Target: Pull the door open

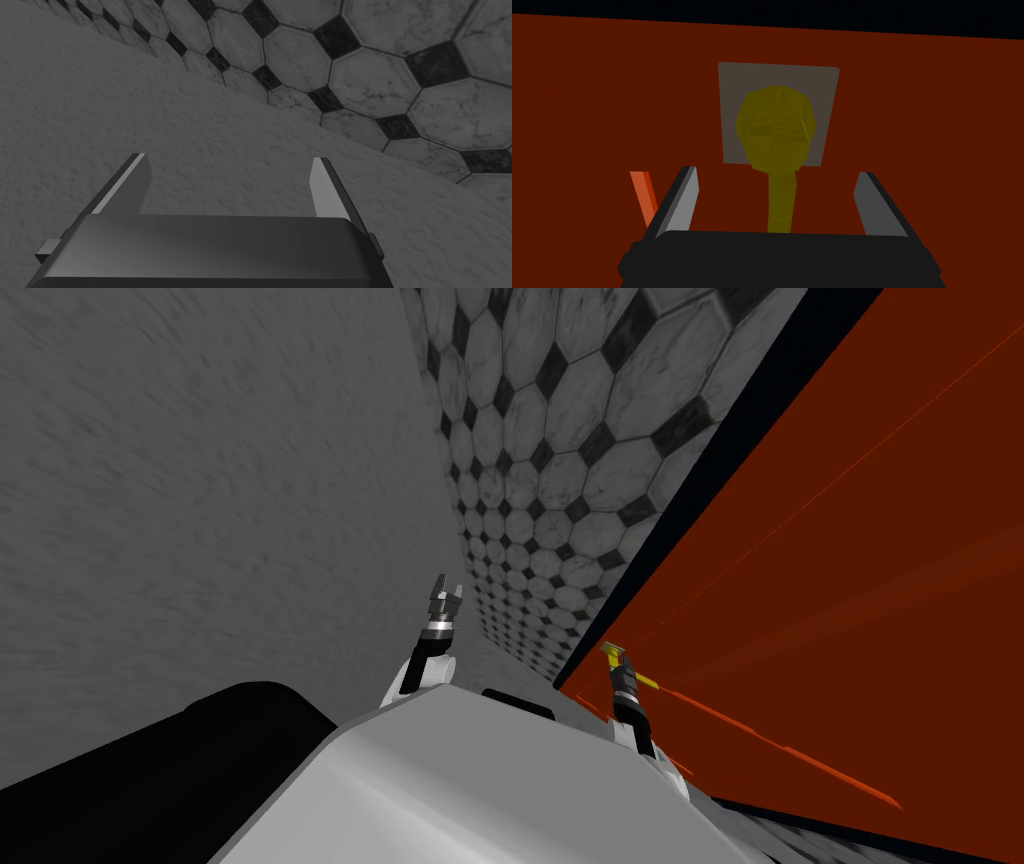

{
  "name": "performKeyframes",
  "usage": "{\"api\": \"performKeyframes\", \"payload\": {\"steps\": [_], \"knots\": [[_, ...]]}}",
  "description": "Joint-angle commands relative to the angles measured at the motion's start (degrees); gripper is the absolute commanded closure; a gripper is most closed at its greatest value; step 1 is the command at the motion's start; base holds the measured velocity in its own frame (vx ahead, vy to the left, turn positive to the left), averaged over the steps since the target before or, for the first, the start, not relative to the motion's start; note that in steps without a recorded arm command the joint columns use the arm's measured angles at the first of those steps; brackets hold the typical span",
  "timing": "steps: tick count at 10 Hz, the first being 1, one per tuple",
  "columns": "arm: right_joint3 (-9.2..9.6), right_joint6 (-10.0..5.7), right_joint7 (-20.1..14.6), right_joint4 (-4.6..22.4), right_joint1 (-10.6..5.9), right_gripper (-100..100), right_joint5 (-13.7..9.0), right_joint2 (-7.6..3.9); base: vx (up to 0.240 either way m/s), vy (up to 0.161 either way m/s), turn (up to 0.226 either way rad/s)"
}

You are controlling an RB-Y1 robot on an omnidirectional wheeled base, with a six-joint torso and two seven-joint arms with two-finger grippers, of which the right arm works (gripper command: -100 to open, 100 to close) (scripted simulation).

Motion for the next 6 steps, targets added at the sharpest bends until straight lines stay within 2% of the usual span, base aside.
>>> {"api": "performKeyframes", "payload": {"steps": [1,6], "knots": [[0.00,0.15,0.1,-0.2,0.06,100,0.0,0.02,0.000,0.000,0.000],[0.00,0.15,0.1,-0.2,0.06,100,0.0,0.02,-0.004,0.001,0.001]]}}
